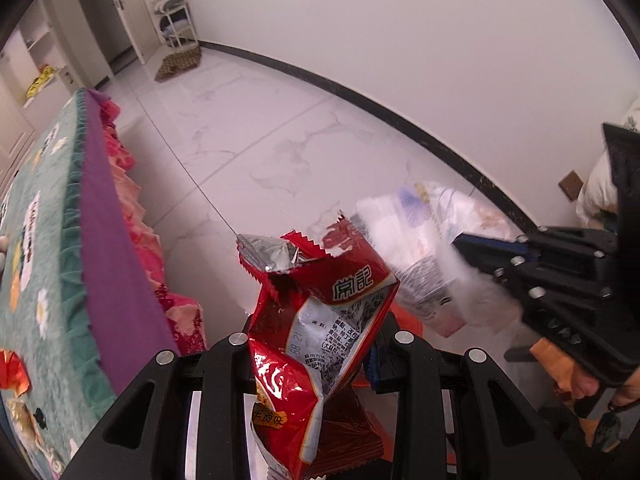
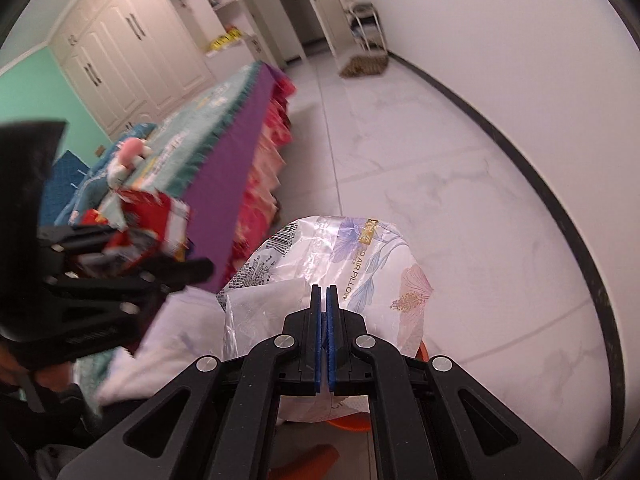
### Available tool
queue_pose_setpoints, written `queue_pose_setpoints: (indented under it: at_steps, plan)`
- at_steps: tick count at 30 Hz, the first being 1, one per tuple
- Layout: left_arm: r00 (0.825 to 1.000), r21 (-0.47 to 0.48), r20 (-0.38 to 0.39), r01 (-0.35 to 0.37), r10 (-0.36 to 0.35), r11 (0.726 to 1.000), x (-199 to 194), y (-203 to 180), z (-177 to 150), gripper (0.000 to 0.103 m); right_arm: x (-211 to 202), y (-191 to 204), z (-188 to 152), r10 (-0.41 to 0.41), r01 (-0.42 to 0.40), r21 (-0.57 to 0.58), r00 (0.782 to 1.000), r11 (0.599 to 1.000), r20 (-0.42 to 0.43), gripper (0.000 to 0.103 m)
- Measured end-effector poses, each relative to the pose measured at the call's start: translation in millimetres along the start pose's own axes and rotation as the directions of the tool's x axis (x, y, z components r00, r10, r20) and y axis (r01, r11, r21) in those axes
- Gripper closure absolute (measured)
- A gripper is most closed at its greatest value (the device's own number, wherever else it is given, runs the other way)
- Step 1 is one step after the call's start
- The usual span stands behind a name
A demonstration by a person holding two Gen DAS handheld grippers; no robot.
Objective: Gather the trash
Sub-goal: 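Carry the wrapper and plastic bag toward the orange bucket, then open both grippers over the orange bucket to drop wrapper and bag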
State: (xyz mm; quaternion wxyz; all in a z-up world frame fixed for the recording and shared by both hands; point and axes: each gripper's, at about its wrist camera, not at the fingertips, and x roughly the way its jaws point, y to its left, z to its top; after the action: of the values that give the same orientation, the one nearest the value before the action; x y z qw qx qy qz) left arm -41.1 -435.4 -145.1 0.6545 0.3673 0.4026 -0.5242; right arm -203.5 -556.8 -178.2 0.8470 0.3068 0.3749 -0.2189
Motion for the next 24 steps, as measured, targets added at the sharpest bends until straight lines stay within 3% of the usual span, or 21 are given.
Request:
queue_pose_setpoints:
  at_steps: [11, 15, 17, 20, 24]
  plan:
    - [0.994, 0.002, -0.11, 0.006, -0.006, 1.0, 52, -2, 3, 0.069, 94, -30, -36, 0.0, 0.009, 0.068, 0.99, 0.998, -0.14, 0.1]
    - [0.99, -0.001, -0.14, 0.01, -0.01, 1.0, 63, -3, 3, 0.069, 118, -31, -43, -0.001, 0.018, 0.087, 0.982, 0.996, -0.19, 0.088]
    - [0.988, -0.005, -0.152, 0.013, -0.014, 1.0, 68, -4, 3, 0.069, 121, -32, -46, -0.001, 0.018, 0.091, 0.982, 0.996, -0.187, 0.065]
    - [0.985, -0.003, -0.173, 0.017, -0.017, 1.0, 77, -6, 1, 0.069, 119, -37, -47, -0.011, 0.029, 0.1, 0.984, 0.995, -0.175, 0.064]
    - [0.98, 0.001, -0.196, 0.028, -0.028, 1.0, 87, -12, 1, 0.066, 100, -47, -44, -0.082, 0.096, 0.106, 0.988, 0.99, -0.131, 0.064]
